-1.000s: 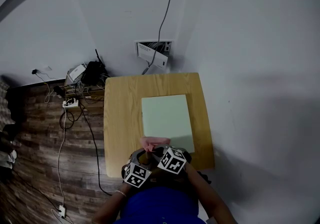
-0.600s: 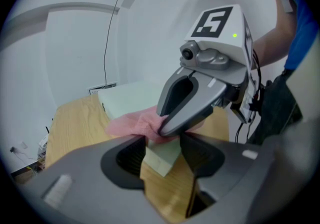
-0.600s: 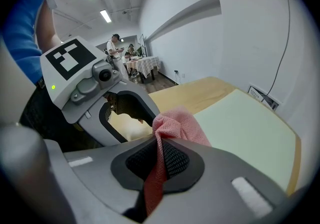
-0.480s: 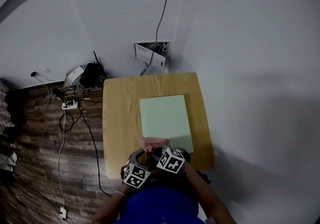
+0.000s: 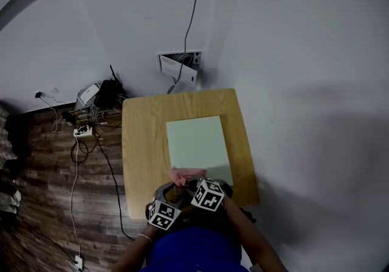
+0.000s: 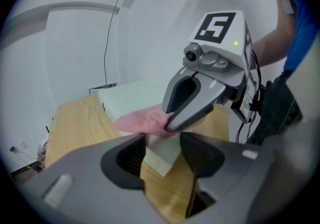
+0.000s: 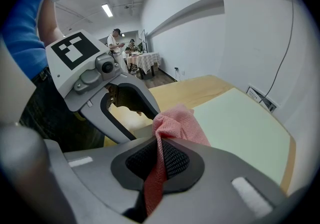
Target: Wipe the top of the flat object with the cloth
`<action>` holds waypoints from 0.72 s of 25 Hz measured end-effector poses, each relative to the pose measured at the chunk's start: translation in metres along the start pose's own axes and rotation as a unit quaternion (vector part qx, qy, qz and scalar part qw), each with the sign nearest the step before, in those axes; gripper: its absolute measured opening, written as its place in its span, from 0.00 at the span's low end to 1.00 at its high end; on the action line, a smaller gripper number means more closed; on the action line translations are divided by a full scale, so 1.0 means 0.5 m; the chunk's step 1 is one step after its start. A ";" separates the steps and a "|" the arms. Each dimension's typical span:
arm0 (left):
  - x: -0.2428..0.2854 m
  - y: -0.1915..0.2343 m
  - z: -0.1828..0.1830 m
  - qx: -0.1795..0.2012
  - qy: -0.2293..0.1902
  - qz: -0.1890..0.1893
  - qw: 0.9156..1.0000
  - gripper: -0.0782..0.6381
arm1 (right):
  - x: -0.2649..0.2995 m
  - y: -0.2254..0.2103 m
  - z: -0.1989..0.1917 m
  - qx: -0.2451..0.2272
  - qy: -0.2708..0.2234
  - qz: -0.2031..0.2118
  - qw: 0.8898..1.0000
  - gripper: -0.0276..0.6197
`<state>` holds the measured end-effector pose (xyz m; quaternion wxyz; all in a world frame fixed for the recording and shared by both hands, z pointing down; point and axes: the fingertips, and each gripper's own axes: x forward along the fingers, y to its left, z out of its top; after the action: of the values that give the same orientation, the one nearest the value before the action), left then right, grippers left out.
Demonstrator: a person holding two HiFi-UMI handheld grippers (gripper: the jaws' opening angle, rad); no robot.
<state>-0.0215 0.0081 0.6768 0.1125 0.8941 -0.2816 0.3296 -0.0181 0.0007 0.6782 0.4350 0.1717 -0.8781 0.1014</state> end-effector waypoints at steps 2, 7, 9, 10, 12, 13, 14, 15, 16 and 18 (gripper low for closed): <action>0.000 0.001 0.001 0.000 0.001 0.000 1.000 0.42 | -0.006 -0.004 -0.008 0.004 0.002 -0.001 1.000 0.06; 0.001 0.002 0.001 -0.001 0.000 0.000 1.000 0.42 | -0.021 -0.015 -0.033 0.012 0.008 -0.006 1.000 0.07; 0.001 0.000 0.001 0.000 0.000 0.000 1.000 0.42 | -0.030 -0.017 -0.046 0.015 0.011 -0.006 1.000 0.06; 0.002 0.000 0.001 0.000 0.000 0.000 1.000 0.42 | -0.034 -0.019 -0.052 0.017 0.013 -0.006 1.000 0.07; 0.003 0.000 0.001 -0.001 0.001 0.001 1.000 0.42 | -0.041 -0.024 -0.064 0.021 0.015 -0.007 1.000 0.07; 0.003 0.000 0.000 -0.001 0.002 0.001 1.000 0.42 | -0.045 -0.027 -0.070 0.023 0.017 -0.008 1.000 0.07; 0.003 0.000 0.000 -0.001 0.002 0.001 1.000 0.42 | -0.048 -0.029 -0.075 0.025 0.019 -0.010 0.999 0.07; 0.003 0.001 -0.001 -0.001 0.003 0.002 1.000 0.42 | -0.052 -0.031 -0.081 0.026 0.021 -0.013 0.999 0.06; 0.003 0.000 -0.002 -0.001 0.004 0.002 1.000 0.42 | -0.056 -0.034 -0.087 0.027 0.023 -0.016 0.999 0.07; 0.004 -0.001 -0.003 -0.001 0.004 0.002 1.000 0.42 | -0.066 -0.040 -0.103 0.033 0.027 -0.022 0.999 0.07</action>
<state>-0.0209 0.0081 0.6790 0.1137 0.8921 -0.2833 0.3332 0.0455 0.0063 0.6833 0.4548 0.2024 -0.8583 0.1248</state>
